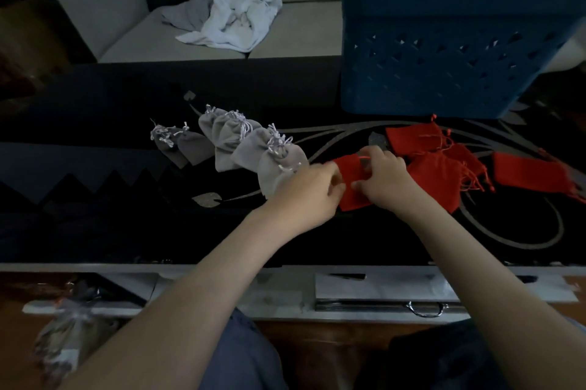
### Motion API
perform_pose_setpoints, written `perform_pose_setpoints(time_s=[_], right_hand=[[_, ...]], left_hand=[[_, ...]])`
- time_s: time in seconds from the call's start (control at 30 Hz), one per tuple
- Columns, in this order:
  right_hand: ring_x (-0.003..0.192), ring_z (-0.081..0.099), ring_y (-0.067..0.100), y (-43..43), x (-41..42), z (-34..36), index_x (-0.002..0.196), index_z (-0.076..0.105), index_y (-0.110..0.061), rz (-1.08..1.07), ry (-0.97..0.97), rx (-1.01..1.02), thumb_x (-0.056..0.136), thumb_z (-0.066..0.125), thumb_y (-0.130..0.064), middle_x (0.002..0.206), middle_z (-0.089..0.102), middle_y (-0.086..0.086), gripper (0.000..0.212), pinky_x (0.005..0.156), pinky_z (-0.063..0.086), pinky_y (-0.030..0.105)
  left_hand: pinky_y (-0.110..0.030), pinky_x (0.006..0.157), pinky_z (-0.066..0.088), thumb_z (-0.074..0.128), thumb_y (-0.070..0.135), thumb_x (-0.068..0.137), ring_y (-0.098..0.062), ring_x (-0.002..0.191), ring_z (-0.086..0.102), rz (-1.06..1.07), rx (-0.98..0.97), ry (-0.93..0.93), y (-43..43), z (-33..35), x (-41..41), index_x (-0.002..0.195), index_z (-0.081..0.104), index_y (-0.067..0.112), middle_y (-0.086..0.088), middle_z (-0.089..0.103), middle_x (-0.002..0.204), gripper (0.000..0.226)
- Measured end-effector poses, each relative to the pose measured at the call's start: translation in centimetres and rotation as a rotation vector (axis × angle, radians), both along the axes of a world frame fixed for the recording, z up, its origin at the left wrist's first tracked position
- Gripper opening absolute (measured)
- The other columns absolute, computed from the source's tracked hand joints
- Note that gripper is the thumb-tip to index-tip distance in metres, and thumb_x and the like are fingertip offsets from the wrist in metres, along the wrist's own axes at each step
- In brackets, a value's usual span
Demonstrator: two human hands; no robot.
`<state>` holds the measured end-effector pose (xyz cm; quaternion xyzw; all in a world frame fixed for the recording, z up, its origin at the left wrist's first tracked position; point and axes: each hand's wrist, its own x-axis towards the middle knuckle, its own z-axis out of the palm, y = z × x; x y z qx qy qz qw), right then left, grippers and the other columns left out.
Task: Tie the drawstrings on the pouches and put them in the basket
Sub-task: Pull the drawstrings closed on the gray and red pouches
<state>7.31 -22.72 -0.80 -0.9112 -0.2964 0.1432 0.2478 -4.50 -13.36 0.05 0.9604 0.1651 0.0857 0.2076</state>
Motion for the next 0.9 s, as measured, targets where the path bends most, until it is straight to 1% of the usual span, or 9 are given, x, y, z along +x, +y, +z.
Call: perform_pose_setpoints(time_s=[0.1,0.2,0.3,0.4,0.5,0.57,0.67,0.8,0.9], right_hand=[[0.125,0.038,0.031,-0.7,0.2,0.1,0.135,0.042,-0.019,0.042,0.099,-0.018,0.082,0.070,-0.022,0.127,0.049,0.009,0.061,0.100,0.036,0.036],[0.119,0.042,0.029,-1.1,0.3,0.3,0.118,0.049,-0.020,0.034,0.173,0.008,0.078,0.074,-0.021,0.111,0.047,0.004,0.047,0.097,0.042,0.039],[0.116,0.038,0.024,-1.6,0.1,0.8,0.100,0.052,-0.022,-0.006,0.196,0.081,0.078,0.075,-0.020,0.114,0.037,0.003,0.032,0.097,0.041,0.039],[0.095,0.048,0.016,-2.0,0.0,1.2,0.087,0.052,-0.021,0.004,0.189,0.216,0.080,0.071,-0.013,0.101,0.047,0.001,0.022,0.076,0.043,0.028],[0.073,0.055,0.016,-2.2,-0.1,1.7,0.086,0.051,-0.017,-0.008,0.333,0.419,0.082,0.066,-0.002,0.080,0.056,0.002,0.021,0.061,0.043,0.026],[0.070,0.058,0.018,-2.4,-0.2,2.3,0.089,0.051,-0.016,-0.014,0.460,0.542,0.084,0.063,0.000,0.078,0.059,0.005,0.020,0.057,0.045,0.028],[0.071,0.060,0.015,-2.4,-0.7,3.0,0.094,0.054,-0.016,0.014,0.591,0.693,0.086,0.062,0.000,0.082,0.060,0.004,0.020,0.053,0.047,0.023],[0.075,0.064,0.013,-2.7,-1.4,3.7,0.098,0.056,-0.016,0.103,0.723,0.757,0.087,0.060,0.000,0.082,0.064,0.000,0.020,0.060,0.053,0.028],[0.074,0.066,0.013,-2.8,-1.8,3.7,0.101,0.058,-0.014,0.125,0.735,0.758,0.087,0.060,-0.001,0.083,0.065,0.001,0.019,0.061,0.054,0.029]], left_hand=[[-0.036,0.088,0.045,0.042,0.034,0.098,-0.022,0.100,0.060,0.056,0.055,0.116,-0.2,-0.7,0.5,0.111,0.061,0.015,-0.004,0.067,0.105,0.030],[-0.039,0.093,0.046,0.041,0.033,0.098,-0.024,0.100,0.062,0.150,-0.124,0.117,0.4,-0.8,0.8,0.109,0.063,0.014,-0.006,0.070,0.103,0.031],[-0.041,0.094,0.046,0.041,0.032,0.099,-0.025,0.095,0.064,0.212,-0.282,0.108,0.4,-0.6,1.0,0.101,0.065,0.010,-0.008,0.071,0.096,0.033],[-0.041,0.092,0.048,0.042,0.035,0.099,-0.027,0.089,0.066,0.246,-0.335,0.120,0.3,-0.6,1.2,0.085,0.061,0.014,-0.010,0.070,0.085,0.032],[-0.044,0.084,0.054,0.044,0.045,0.094,-0.028,0.078,0.068,0.316,-0.498,-0.057,-0.1,-0.2,1.2,0.080,0.060,0.012,-0.009,0.069,0.078,0.038],[-0.044,0.082,0.056,0.042,0.048,0.095,-0.022,0.072,0.067,0.385,-0.711,-0.193,-0.4,0.5,1.1,0.084,0.061,0.010,-0.009,0.069,0.080,0.044],[-0.035,0.083,0.055,0.031,0.050,0.100,-0.017,0.078,0.066,0.457,-1.016,-0.199,-0.8,1.5,1.2,0.091,0.061,0.008,-0.007,0.068,0.083,0.051],[-0.025,0.074,0.053,0.029,0.047,0.102,-0.010,0.073,0.064,0.460,-1.169,-0.333,-1.0,2.4,0.8,0.084,0.063,0.014,0.001,0.067,0.073,0.051],[-0.018,0.066,0.051,0.030,0.041,0.103,-0.009,0.081,0.068,0.427,-1.208,-0.447,-0.4,2.7,0.6,0.097,0.066,0.013,-0.002,0.071,0.090,0.046]])
